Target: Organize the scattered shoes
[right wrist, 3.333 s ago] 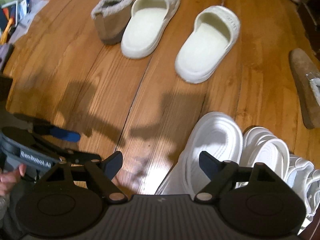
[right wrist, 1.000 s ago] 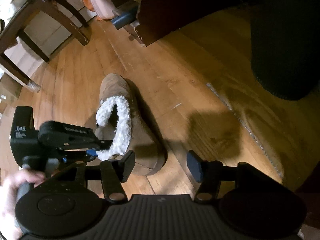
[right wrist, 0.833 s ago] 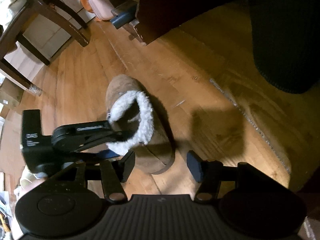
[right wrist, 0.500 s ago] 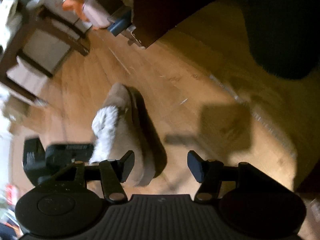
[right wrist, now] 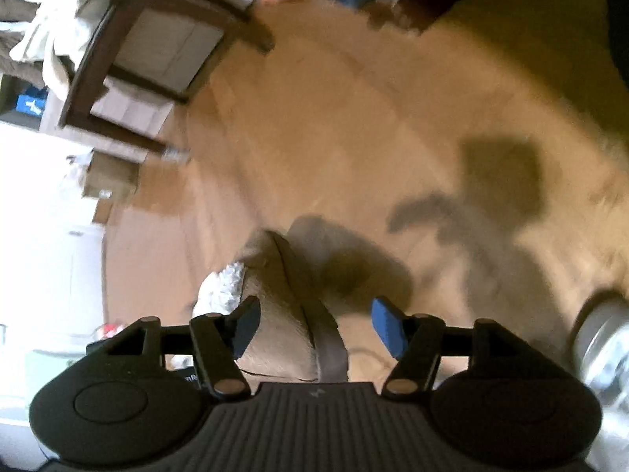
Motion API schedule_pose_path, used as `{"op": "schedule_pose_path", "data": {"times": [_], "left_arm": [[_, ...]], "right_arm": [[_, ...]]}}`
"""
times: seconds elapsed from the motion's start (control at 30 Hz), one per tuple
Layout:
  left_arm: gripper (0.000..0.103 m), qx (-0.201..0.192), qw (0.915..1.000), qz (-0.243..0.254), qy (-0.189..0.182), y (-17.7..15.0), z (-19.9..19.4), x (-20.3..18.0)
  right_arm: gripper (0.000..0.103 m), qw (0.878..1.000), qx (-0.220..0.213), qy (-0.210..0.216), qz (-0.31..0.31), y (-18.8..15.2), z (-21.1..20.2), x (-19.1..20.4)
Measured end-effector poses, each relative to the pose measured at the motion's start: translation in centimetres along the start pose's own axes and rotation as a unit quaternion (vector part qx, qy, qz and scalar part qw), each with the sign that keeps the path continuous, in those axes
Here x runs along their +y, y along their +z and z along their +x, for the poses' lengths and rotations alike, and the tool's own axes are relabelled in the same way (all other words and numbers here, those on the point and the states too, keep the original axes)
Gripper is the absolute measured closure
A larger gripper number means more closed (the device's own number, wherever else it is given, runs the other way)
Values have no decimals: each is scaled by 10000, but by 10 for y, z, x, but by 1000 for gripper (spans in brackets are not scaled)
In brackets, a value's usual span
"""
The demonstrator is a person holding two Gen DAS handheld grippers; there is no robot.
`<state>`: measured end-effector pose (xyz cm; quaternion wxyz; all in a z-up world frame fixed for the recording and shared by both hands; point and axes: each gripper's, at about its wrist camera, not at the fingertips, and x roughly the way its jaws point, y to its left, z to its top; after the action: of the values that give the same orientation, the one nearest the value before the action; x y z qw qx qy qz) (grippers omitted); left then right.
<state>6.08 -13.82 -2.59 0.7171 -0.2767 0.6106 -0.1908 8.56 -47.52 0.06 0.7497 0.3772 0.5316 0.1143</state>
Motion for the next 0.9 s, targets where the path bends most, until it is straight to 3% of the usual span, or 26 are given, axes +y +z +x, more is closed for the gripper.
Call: {"op": "schedule_pose_path", "data": {"times": [0.03,0.13,0.27,0.37,0.43,0.53,0.57,0.6,0.63,0.73,0.77,0.83,0.9], "left_arm": [[94,-16,10000,66,-5,-4,-10,2],[94,-83,9988,446,174,-28,-42,16],[94,-32,9971,535,540,-62,-62,55],[94,22,9969,502,610,-93,-75,89],[93,118,9964,563,623,-121,-77,112],[90,450,9912,719,1014,-149,-52,145],[81,592,9900,608,1125,-152,-44,156],[64,827,9882,347,1240,-155,-37,170],[56,1054,9857,131,1306,-156,-30,180],[44,729,9900,186,1193,-158,-42,190],[29,410,9887,237,1423,-159,-49,189],[25,125,9852,277,1685,-159,-57,192],[25,79,9880,190,1530,-158,-61,199]], "right_arm": [[27,9998,141,133,-78,-12,2,12],[26,9978,373,206,-498,-48,10,38],[26,9932,655,190,-939,-103,30,55],[26,9888,908,208,-1164,-137,46,61],[26,9855,1088,221,-1282,-159,55,65],[26,9790,1224,176,-1619,-187,65,75],[26,9760,1263,148,-1768,-197,69,79],[26,9713,1281,17,-2004,-209,76,84],[26,9655,1295,-133,-2254,-221,84,89],[27,9541,1350,-356,-2648,-242,96,97],[27,9489,1344,-414,-2825,-249,97,101],[27,9351,1257,-513,-3273,-263,97,110],[30,9210,1070,-525,-3708,-274,95,114]]}}
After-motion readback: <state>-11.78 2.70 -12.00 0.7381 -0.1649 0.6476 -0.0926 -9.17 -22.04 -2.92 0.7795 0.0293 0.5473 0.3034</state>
